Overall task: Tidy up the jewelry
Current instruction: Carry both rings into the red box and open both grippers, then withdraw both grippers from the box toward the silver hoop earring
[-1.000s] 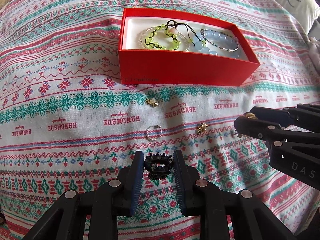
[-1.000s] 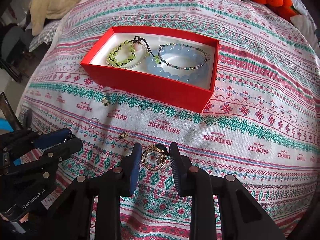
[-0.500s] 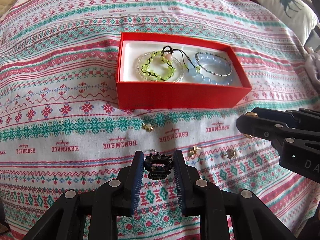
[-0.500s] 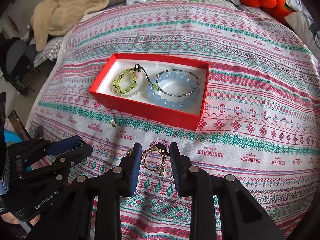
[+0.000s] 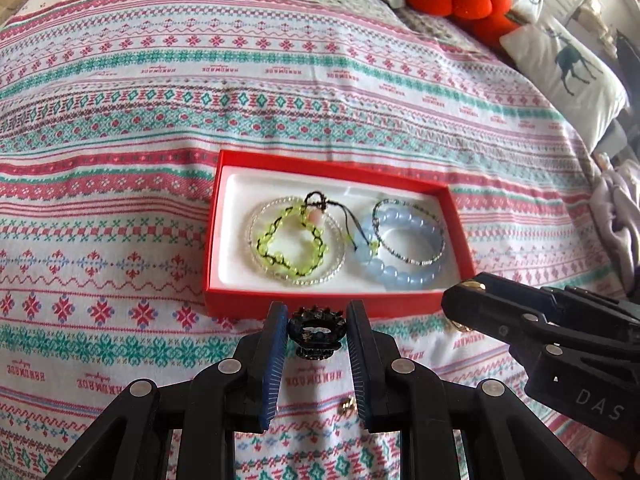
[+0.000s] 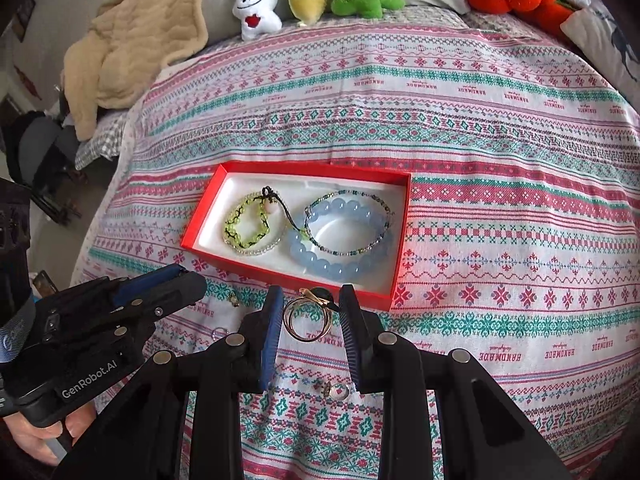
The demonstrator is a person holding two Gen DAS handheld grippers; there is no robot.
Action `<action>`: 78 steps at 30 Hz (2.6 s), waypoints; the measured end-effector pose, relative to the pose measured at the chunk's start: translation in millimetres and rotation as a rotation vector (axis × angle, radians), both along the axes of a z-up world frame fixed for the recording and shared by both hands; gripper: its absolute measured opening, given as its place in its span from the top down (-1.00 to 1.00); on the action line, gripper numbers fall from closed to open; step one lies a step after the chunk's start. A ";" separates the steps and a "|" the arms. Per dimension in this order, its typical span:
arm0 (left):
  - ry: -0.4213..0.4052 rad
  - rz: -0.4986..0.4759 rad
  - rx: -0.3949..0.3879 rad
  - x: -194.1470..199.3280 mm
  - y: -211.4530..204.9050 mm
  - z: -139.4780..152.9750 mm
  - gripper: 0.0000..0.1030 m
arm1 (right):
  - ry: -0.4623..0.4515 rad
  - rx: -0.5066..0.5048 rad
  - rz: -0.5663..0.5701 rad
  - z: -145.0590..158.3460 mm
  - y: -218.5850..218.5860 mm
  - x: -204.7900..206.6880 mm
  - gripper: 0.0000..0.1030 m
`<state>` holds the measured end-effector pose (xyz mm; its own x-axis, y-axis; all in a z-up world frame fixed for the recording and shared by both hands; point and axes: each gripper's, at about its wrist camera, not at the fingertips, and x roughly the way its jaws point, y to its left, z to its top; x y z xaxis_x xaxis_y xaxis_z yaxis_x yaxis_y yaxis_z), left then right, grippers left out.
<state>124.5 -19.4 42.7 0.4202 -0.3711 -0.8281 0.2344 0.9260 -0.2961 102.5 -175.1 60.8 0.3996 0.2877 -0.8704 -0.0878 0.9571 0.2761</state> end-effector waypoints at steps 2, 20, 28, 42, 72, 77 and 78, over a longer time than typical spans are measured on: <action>-0.027 -0.001 -0.001 7.7 -4.1 -0.7 0.54 | -0.026 0.007 -0.010 2.2 -2.7 5.4 0.41; -0.057 0.022 0.099 34.0 -10.9 -25.1 0.48 | -0.063 -0.006 -0.008 -15.1 -11.7 30.6 0.41; -0.063 0.031 0.115 25.6 -4.2 -18.6 0.16 | -0.070 0.013 -0.013 -9.5 -16.3 26.7 0.39; -0.065 0.034 0.115 -14.8 14.0 -5.1 -0.66 | -0.082 -0.025 -0.033 12.3 -30.3 -11.5 -0.17; 0.172 0.026 0.171 -75.6 69.8 -70.5 -0.75 | 0.161 -0.193 0.058 -64.7 -18.3 -78.0 -0.26; 0.123 -0.010 0.232 -81.4 62.9 -73.8 -0.75 | 0.122 -0.260 0.099 -67.0 -4.9 -79.7 -0.27; 0.110 -0.021 0.246 -82.3 60.7 -74.2 -0.75 | 0.115 -0.265 0.103 -67.2 -3.2 -79.2 -0.27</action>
<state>42.2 41.3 -31.5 0.3171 -0.1611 -0.9346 0.2330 0.9685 -0.0879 23.3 -178.3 -6.4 0.2750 0.0787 -0.9582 -0.1707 0.9848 0.0319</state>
